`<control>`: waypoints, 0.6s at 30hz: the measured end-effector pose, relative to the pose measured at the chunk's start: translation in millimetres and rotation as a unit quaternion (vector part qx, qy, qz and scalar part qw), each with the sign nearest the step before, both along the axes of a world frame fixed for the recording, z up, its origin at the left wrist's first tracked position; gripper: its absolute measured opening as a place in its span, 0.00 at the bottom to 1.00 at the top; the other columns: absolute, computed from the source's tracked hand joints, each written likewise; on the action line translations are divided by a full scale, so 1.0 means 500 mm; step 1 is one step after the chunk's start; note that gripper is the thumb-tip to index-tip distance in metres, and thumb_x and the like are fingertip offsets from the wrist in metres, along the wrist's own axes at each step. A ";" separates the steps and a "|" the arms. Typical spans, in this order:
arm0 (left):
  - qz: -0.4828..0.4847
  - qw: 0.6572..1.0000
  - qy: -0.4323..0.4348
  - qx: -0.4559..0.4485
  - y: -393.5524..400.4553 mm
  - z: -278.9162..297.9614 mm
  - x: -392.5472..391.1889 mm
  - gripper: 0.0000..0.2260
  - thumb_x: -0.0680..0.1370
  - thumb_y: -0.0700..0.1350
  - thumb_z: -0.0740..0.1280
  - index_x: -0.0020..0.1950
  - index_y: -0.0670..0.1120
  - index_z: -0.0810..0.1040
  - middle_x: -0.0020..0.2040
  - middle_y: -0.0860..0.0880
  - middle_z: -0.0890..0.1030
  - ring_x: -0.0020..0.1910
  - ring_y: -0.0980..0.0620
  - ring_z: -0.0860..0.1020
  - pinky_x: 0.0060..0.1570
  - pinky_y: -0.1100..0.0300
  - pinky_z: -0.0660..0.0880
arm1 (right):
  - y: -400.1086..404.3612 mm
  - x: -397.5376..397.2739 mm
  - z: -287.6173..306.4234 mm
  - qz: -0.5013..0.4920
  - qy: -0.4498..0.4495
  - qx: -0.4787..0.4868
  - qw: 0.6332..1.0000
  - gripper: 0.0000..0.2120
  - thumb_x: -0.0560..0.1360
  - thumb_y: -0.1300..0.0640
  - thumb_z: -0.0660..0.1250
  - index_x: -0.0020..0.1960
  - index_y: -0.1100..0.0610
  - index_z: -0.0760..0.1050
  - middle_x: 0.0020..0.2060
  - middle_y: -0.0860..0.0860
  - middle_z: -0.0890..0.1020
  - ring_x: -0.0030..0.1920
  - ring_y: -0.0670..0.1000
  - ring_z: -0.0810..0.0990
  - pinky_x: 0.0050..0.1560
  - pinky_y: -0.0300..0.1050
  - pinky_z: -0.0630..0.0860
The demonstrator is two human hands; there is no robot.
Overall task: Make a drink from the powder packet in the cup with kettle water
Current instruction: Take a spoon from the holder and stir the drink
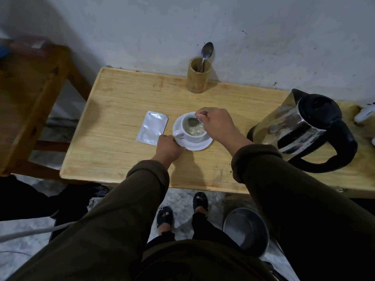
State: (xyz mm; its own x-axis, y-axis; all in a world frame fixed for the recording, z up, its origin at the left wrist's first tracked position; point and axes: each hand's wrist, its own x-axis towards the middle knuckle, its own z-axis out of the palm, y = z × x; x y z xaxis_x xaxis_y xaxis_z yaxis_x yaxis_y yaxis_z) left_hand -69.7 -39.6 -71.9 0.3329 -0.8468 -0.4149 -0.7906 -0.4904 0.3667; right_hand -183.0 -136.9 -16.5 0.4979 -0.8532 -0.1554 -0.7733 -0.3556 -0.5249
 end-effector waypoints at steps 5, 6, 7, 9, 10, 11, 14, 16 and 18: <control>0.009 1.000 0.007 0.005 -0.002 -0.009 0.002 0.16 0.78 0.50 0.62 0.58 0.40 0.78 0.59 0.41 0.80 0.62 0.42 0.72 0.63 0.57 0.65 | 0.004 -0.001 0.005 0.015 -0.009 0.037 0.999 0.13 0.78 0.53 0.59 0.49 0.56 0.81 0.47 0.55 0.85 0.50 0.54 0.81 0.52 0.48 0.76; 0.008 1.000 0.006 0.004 -0.003 -0.010 0.002 0.16 0.78 0.50 0.63 0.58 0.40 0.78 0.59 0.41 0.81 0.62 0.42 0.73 0.63 0.57 0.65 | 0.003 -0.002 0.007 0.015 -0.008 0.034 0.999 0.13 0.79 0.53 0.59 0.49 0.57 0.80 0.47 0.55 0.85 0.50 0.55 0.80 0.53 0.49 0.76; 0.007 1.000 0.005 0.003 -0.004 -0.010 0.002 0.16 0.78 0.50 0.62 0.58 0.40 0.78 0.58 0.41 0.81 0.62 0.42 0.73 0.63 0.56 0.65 | 0.002 -0.002 0.007 0.015 -0.002 0.028 0.999 0.13 0.79 0.54 0.58 0.50 0.58 0.79 0.47 0.56 0.84 0.49 0.56 0.80 0.53 0.50 0.76; 0.008 1.000 0.004 0.002 -0.004 -0.011 0.003 0.16 0.78 0.50 0.62 0.58 0.40 0.78 0.58 0.41 0.81 0.62 0.42 0.73 0.64 0.56 0.65 | -0.002 -0.005 0.007 0.006 0.012 0.017 1.000 0.12 0.79 0.55 0.57 0.49 0.60 0.78 0.46 0.57 0.83 0.49 0.57 0.79 0.52 0.52 0.76; 0.008 1.000 0.004 0.004 -0.004 -0.014 0.003 0.16 0.78 0.50 0.62 0.58 0.40 0.78 0.58 0.41 0.81 0.62 0.42 0.73 0.63 0.56 0.65 | -0.004 -0.006 0.006 -0.001 0.014 0.013 1.000 0.12 0.79 0.56 0.57 0.49 0.60 0.78 0.46 0.57 0.83 0.48 0.57 0.79 0.51 0.52 0.77; 0.008 1.000 0.004 0.006 -0.004 -0.017 0.004 0.16 0.78 0.50 0.62 0.58 0.41 0.78 0.58 0.41 0.81 0.62 0.41 0.73 0.63 0.56 0.65 | -0.005 -0.007 0.007 -0.007 0.015 0.007 1.000 0.12 0.79 0.56 0.57 0.49 0.60 0.78 0.46 0.57 0.83 0.48 0.57 0.79 0.50 0.52 0.77; 0.009 1.000 0.006 0.009 -0.006 -0.024 0.006 0.16 0.77 0.50 0.63 0.56 0.40 0.79 0.57 0.41 0.81 0.61 0.41 0.74 0.62 0.56 0.66 | -0.004 -0.006 0.008 -0.015 0.007 -0.002 1.000 0.12 0.78 0.56 0.58 0.50 0.58 0.80 0.48 0.55 0.84 0.50 0.56 0.80 0.51 0.51 0.77; 0.010 1.000 0.007 0.010 -0.007 -0.028 0.007 0.16 0.77 0.51 0.63 0.56 0.41 0.79 0.57 0.41 0.81 0.61 0.40 0.74 0.61 0.55 0.67 | -0.001 -0.002 0.006 -0.014 -0.007 0.004 1.000 0.12 0.79 0.55 0.59 0.52 0.55 0.81 0.51 0.53 0.84 0.53 0.55 0.80 0.54 0.50 0.76; 0.013 1.000 0.008 0.010 -0.007 -0.030 0.008 0.16 0.77 0.51 0.63 0.56 0.41 0.79 0.56 0.41 0.81 0.61 0.40 0.74 0.60 0.55 0.67 | 0.001 0.001 0.004 -0.008 -0.015 0.013 1.000 0.12 0.79 0.54 0.60 0.53 0.54 0.81 0.52 0.52 0.85 0.54 0.54 0.80 0.55 0.47 0.76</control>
State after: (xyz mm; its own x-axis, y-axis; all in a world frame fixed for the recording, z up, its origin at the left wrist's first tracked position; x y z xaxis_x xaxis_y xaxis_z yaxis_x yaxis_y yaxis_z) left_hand -65.7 -43.3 -86.7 0.3471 -0.8295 -0.4376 -0.7718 -0.5177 0.3692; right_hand -182.6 -136.7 -14.5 0.4884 -0.8573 -0.1627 -0.7626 -0.3287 -0.5571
